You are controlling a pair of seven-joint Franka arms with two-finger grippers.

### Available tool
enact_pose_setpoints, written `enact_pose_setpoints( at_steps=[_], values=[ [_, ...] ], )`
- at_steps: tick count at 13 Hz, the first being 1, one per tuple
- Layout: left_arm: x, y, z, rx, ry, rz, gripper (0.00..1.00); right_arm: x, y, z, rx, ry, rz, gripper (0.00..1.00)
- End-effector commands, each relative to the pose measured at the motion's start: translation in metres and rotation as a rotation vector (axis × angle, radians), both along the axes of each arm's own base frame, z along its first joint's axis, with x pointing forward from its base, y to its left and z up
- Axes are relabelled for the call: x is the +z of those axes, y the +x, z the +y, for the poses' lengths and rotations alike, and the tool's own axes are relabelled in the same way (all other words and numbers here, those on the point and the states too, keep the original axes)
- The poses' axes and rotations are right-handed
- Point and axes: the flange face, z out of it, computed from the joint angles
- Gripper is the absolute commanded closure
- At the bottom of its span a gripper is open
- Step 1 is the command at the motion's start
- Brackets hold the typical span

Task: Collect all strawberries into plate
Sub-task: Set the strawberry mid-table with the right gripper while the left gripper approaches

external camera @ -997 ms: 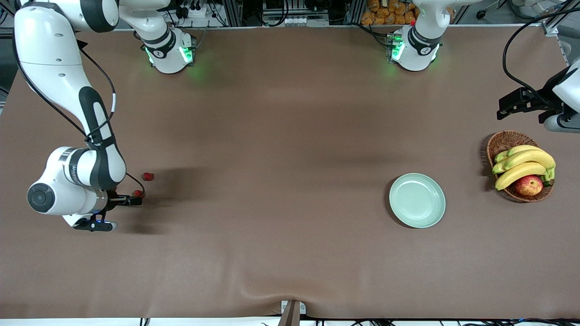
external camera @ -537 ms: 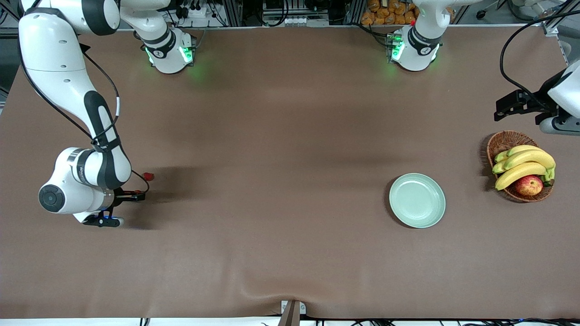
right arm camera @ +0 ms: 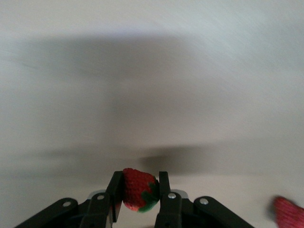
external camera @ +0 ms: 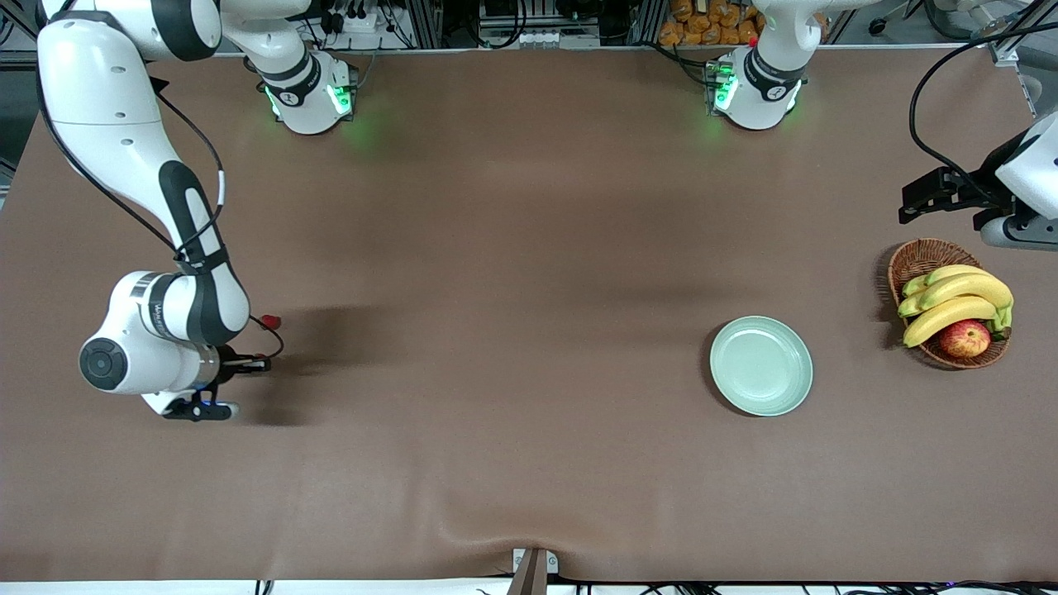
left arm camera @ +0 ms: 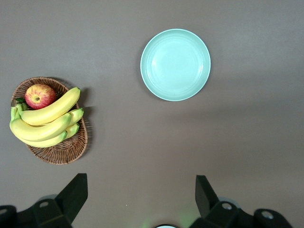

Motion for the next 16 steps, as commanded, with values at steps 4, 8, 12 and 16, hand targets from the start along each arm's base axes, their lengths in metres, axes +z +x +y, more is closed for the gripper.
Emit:
enact_pose_setpoints(
  at_steps=[4, 8, 12, 16],
  values=[
    [-0.039, 0.010, -0.011, -0.007, -0.014, -0.031, 0.00, 0.047, -0.013, 0.201, -0.166, 0.223, 0.044, 1.00],
    [-0.120, 0.011, -0.031, -0.039, -0.019, -0.048, 0.00, 0.057, -0.069, 0.377, -0.272, 0.234, 0.016, 1.00],
    [-0.184, 0.016, -0.051, -0.066, -0.033, 0.007, 0.00, 0.040, -0.124, 0.479, -0.257, 0.327, -0.056, 1.00],
    [-0.215, 0.013, -0.098, -0.019, -0.037, 0.059, 0.00, 0.007, -0.160, 0.547, -0.245, 0.407, -0.139, 1.00]
  ],
)
